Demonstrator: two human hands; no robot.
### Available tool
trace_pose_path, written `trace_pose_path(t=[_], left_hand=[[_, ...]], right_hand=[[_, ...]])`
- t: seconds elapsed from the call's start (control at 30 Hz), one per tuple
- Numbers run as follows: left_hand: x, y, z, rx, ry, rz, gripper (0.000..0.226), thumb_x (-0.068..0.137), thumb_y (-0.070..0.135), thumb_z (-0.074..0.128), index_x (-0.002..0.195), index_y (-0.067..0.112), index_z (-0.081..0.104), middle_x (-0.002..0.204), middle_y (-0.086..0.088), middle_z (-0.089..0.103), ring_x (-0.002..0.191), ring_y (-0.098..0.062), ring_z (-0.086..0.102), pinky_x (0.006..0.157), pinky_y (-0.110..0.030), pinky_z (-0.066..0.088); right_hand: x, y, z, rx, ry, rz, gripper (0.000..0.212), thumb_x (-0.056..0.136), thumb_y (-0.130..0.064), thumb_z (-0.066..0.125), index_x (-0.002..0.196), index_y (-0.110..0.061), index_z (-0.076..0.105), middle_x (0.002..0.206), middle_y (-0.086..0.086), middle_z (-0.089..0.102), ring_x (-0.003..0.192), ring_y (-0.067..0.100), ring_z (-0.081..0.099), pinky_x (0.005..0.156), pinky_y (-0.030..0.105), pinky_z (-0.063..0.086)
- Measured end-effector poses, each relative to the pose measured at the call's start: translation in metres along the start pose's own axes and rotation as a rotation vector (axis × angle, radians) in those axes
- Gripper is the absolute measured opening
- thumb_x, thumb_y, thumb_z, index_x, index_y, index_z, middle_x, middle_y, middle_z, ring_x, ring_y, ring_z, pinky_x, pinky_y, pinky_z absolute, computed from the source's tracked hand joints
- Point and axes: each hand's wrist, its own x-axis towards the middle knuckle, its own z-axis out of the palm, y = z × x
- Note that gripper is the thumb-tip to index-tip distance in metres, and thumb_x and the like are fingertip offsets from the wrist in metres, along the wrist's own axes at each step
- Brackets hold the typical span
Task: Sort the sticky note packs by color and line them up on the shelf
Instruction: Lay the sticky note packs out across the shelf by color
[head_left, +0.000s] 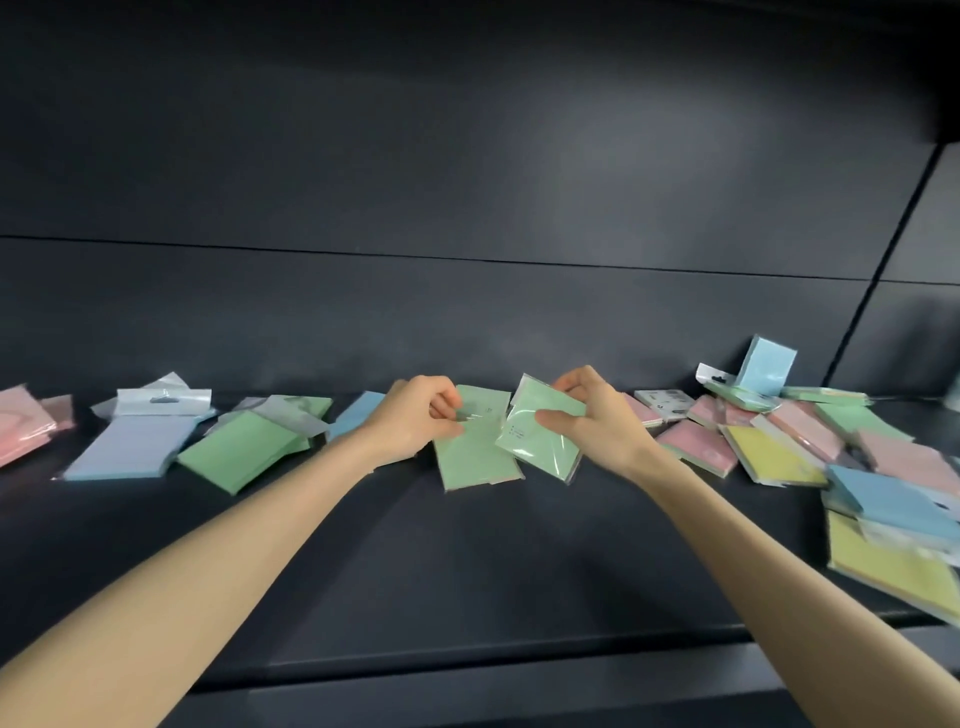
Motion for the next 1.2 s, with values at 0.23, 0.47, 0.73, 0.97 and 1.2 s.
trace_pose_path(t=[0.23,0.47,0.73,0.97,1.2], left_hand=[[-0.008,-0.006,-0.018,-0.007,0.080,0.068,0.009,0.087,0.009,0.063,0.095,0.013,0.066,0.086,0.002,0.065,0.075,-0.006,0.057,0.063,0.001,0.038],[-0.031,-0.013,-0.023,-0.011,0.105,0.090,0.007,0.089,0.016,0.062,0.088,0.022,0.065,0.085,0.011,0.065,0.083,-0.006,0.060,0.068,-0.006,0.041],[-0.041,0.002,-0.012,0.040,0.065,0.129,0.008,0.091,0.016,0.058,0.096,0.018,0.064,0.091,0.007,0.063,0.083,-0.004,0.057,0.067,-0.005,0.041],[-0.017,0.045,0.019,0.133,-0.016,0.224,0.020,0.090,0.021,0.061,0.109,0.018,0.062,0.106,0.002,0.063,0.097,-0.010,0.056,0.087,-0.022,0.044],[0.023,0.106,0.080,0.205,-0.083,0.259,0.023,0.089,0.024,0.056,0.112,0.024,0.060,0.106,0.005,0.060,0.102,-0.013,0.054,0.093,-0.034,0.045]], right_hand=[[0.005,-0.002,0.012,-0.031,-0.027,0.010,0.027,0.083,-0.025,0.068,0.103,-0.019,0.050,0.098,-0.003,0.058,0.096,0.022,0.058,0.083,0.037,0.046],[0.005,-0.012,0.046,-0.129,-0.156,-0.063,0.035,0.081,-0.029,0.071,0.110,-0.016,0.057,0.103,-0.001,0.054,0.095,0.015,0.054,0.076,0.024,0.043],[-0.010,-0.007,0.038,-0.326,-0.190,-0.131,0.041,0.085,-0.032,0.064,0.123,-0.016,0.058,0.125,0.006,0.049,0.120,0.022,0.041,0.099,0.029,0.035],[-0.012,0.020,-0.037,-0.420,-0.082,-0.093,0.034,0.088,-0.028,0.061,0.119,-0.017,0.057,0.126,0.004,0.050,0.104,0.017,0.049,0.081,0.025,0.035],[-0.008,0.073,-0.113,-0.511,-0.031,-0.038,0.034,0.086,-0.029,0.063,0.118,-0.016,0.060,0.127,0.004,0.055,0.111,0.021,0.054,0.085,0.025,0.039]])
